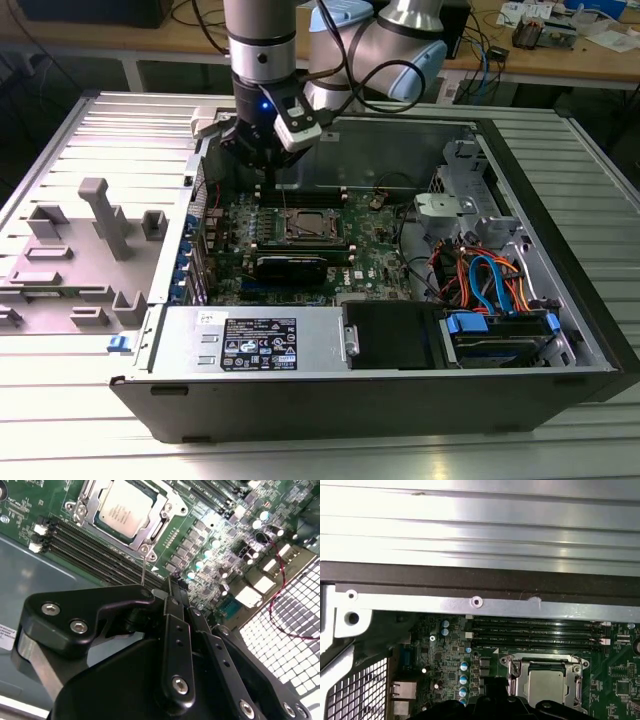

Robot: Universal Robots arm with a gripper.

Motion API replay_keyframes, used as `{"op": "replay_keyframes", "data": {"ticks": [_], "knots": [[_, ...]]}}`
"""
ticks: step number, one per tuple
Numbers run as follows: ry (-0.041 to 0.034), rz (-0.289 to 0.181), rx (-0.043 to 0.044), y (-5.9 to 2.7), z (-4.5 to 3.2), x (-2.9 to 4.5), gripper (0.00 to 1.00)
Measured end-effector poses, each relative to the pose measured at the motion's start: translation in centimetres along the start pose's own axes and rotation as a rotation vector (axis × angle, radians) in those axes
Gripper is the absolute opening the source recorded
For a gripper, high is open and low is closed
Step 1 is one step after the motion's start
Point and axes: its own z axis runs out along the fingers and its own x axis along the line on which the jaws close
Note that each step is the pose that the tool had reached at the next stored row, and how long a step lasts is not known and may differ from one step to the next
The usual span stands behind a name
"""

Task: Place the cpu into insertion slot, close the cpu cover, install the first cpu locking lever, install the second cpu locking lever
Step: 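Install the first cpu locking lever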

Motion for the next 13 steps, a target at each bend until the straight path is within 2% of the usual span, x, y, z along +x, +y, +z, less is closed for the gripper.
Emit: {"op": "replay_keyframes", "data": {"ticks": [6, 10, 13], "knots": [[0.0016, 0.0, 0.0005, 0.54, 0.08, -0.46, 0.11], [0.0019, 0.0, 0.0021, 0.65, 0.14, -1.24, 0.11], [0.0019, 0.0, 0.0028, 0.65, 0.14, -1.36, 0.11]]}}
